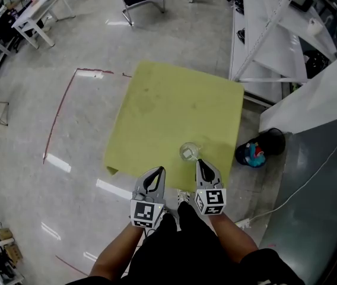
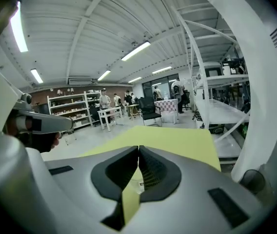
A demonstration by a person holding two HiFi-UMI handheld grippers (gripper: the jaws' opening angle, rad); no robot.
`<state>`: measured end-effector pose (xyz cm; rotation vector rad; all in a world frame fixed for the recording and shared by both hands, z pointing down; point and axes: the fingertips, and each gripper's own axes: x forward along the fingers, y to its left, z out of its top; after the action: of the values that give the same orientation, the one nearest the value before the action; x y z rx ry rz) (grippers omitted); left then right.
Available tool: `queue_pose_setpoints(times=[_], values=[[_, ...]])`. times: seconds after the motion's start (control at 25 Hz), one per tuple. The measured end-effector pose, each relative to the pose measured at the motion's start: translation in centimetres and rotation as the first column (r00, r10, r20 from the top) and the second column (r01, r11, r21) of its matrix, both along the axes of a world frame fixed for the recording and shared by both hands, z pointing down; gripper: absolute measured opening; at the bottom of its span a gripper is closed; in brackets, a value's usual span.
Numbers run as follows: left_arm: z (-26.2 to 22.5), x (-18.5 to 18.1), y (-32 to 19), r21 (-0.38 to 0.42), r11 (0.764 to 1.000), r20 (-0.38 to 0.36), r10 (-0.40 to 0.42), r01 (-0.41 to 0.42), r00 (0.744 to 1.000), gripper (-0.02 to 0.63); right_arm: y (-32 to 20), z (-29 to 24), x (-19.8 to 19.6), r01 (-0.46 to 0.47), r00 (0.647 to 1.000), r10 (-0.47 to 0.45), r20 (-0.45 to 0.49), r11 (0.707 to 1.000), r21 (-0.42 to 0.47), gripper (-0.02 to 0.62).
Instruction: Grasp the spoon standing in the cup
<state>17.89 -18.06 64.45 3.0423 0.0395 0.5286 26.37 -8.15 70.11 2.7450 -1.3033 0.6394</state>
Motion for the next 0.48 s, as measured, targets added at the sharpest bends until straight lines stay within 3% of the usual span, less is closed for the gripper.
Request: queue_pose_setpoints(times=[0.24,0.48], values=[[-2.7,-0.9,-0.5,-0.005,1.0,-0.052,-0.025,0.024,0.998,0.006,-0.7,-5.4,-2.1,0.069,0.99,-0.07,-0.126,0.998,-0.008,0.011],[-5.3,-1.1,-1.1,-0.012,0.999,-0.112,-0.04,0.039,0.993,0.006,-0.9,-9.5,-2.7,0.071,0.977,-0.071,-0.2,0.997,-0.005,0.011]])
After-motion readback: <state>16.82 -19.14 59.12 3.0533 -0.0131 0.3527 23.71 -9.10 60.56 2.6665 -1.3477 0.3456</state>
